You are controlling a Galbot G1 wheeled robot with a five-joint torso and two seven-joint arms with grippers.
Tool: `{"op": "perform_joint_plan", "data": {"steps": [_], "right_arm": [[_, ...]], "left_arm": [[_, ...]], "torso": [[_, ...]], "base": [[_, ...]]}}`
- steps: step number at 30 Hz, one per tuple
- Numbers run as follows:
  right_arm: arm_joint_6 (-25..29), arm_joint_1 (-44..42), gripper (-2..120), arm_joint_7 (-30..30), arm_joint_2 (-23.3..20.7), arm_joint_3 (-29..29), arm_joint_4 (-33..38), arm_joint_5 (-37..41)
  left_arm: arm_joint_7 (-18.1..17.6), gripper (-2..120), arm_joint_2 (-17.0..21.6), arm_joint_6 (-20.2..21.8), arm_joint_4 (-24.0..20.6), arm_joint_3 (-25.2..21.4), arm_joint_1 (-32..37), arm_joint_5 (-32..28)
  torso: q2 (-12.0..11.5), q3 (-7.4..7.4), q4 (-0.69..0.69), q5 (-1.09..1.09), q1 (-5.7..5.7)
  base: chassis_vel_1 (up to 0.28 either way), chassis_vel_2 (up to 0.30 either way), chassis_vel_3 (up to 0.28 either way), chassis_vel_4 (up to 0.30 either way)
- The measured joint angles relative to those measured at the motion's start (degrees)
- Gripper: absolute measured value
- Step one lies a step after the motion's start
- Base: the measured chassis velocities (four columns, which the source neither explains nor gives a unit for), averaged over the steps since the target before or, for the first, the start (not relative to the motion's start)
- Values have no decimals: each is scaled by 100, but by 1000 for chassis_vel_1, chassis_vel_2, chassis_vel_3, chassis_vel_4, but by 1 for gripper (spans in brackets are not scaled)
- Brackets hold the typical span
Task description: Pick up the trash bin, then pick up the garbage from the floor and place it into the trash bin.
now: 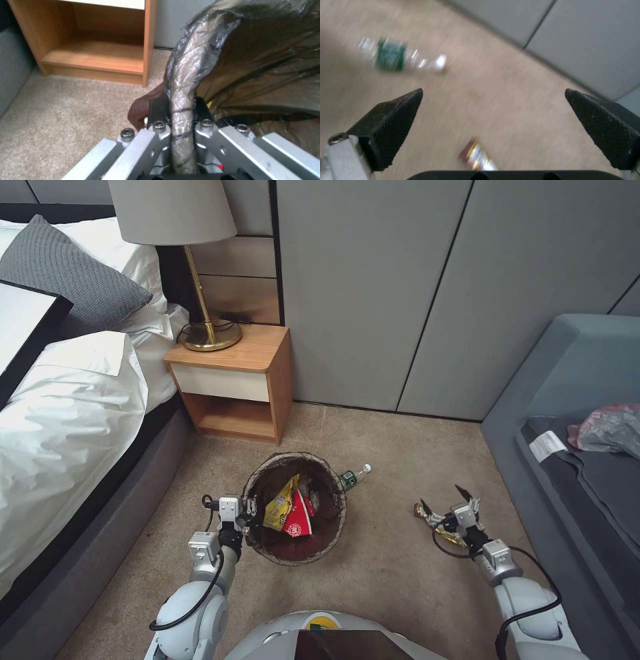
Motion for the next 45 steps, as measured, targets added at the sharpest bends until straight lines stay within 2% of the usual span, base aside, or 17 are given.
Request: {"op": "perform_joint_plan", "data": {"steps": [3, 9, 14, 17, 21, 24, 32, 35, 42, 43, 44, 45], "right_arm": [[-51, 139, 100, -578, -190, 44, -400, -345], [-54, 499, 100, -972, -484, -28, -1212, -608], [-37, 771, 100, -1054, -643, -135, -1720, -670], [9, 1079, 100, -1048, -809, -256, -2253, -685], [50, 1291, 100, -1032, -871, -325, -2558, -704], [105, 1709, 100, -965, -969, -461, -3084, -742], [218, 2252, 100, -732, -999, -705, -3847, -720], [233, 2396, 97, -670, -933, -779, -4070, -726], [252, 2445, 73, -594, -746, -836, -4251, -724], [252, 2445, 73, -594, -746, -836, -4251, -724], [252, 2433, 69, -577, -717, -839, -4251, -724], [253, 2417, 59, -553, -675, -841, -4252, -724]], "left_arm": [[0, 2, 22, 1, 0, 17, -17, -1], [2, 2, 30, 3, 0, 29, -8, -2], [1, 2, 40, 8, -17, 11, -3, -3], [-1, 2, 33, 20, -32, 3, 9, 13], [-3, 2, 13, 29, -35, 7, 12, 47], [-10, 2, -22, 46, -37, 19, 17, 117], [-16, 2, -54, 51, -29, 11, 48, 162], [-21, 2, -63, 51, -21, 4, 52, 170], [-31, 2, -59, 52, -21, -13, 47, 164], [-31, 2, -59, 52, -21, -13, 47, 164], [-31, 2, -58, 51, -19, -13, 46, 162], [-31, 2, -58, 52, -14, -9, 42, 161]], "torso": [[0, 0, -1, -1, 0], [0, 0, 1, -1, 0], [0, 1, 0, 0, 0], [0, 1, 0, -1, 0], [0, 1, -1, -2, 0], [0, 1, 1, -2, 0], [0, 1, 1, -2, 0], [0, 1, 1, -1, 0], [0, 1, 0, -2, 0], [0, 1, 0, -2, 0], [0, 1, 0, -2, 0], [0, 1, -1, -1, 0]], "base": [[0, 0, 0, 0], [0, 0, 0, 0], [0, 0, 0, 0], [0, 0, 0, 0], [0, 0, 0, 0], [0, 0, 0, 0], [0, 0, 0, 0], [0, 0, 0, 0], [0, 0, 0, 0], [0, 0, 0, 0], [0, 0, 0, 0], [0, 0, 0, 0]]}}
